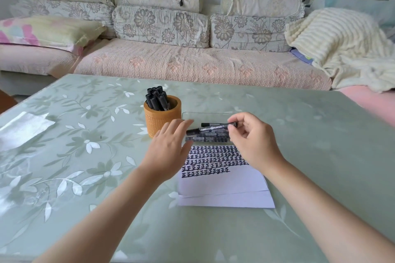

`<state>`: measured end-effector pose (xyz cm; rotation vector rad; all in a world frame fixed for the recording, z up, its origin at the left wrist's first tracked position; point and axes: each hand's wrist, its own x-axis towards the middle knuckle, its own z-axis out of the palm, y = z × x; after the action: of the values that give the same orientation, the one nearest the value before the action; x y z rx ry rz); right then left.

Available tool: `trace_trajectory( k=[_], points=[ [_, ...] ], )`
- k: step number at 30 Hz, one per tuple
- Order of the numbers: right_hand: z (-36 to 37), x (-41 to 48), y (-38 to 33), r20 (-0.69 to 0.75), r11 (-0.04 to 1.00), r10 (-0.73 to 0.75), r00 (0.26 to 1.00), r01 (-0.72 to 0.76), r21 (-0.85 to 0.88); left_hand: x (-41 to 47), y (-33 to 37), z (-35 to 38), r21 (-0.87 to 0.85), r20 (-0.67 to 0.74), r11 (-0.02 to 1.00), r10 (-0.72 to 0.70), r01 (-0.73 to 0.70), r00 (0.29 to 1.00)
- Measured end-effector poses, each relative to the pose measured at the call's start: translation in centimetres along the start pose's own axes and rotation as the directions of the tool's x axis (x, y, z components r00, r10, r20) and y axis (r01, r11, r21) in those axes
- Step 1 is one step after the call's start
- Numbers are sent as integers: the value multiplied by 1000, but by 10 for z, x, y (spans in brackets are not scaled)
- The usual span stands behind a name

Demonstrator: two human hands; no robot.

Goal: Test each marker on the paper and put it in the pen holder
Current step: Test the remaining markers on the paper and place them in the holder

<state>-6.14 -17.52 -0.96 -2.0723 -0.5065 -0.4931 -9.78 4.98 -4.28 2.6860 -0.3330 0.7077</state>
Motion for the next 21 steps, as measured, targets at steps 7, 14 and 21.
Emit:
trace_trajectory(
  k=[7,14,21],
  points=[
    [1,-6,12,147,916,272,951,-303,264,-1,7,2,31,28,999,33,-33,999],
    [-1,-8,19,343,915,-53,938,183,-360,0,12,7,2,78,996,87,-87,993],
    [11,-11,20,592,926,46,805,187,-327,0,23,12,71,64,976,202,-206,977]
  ],
)
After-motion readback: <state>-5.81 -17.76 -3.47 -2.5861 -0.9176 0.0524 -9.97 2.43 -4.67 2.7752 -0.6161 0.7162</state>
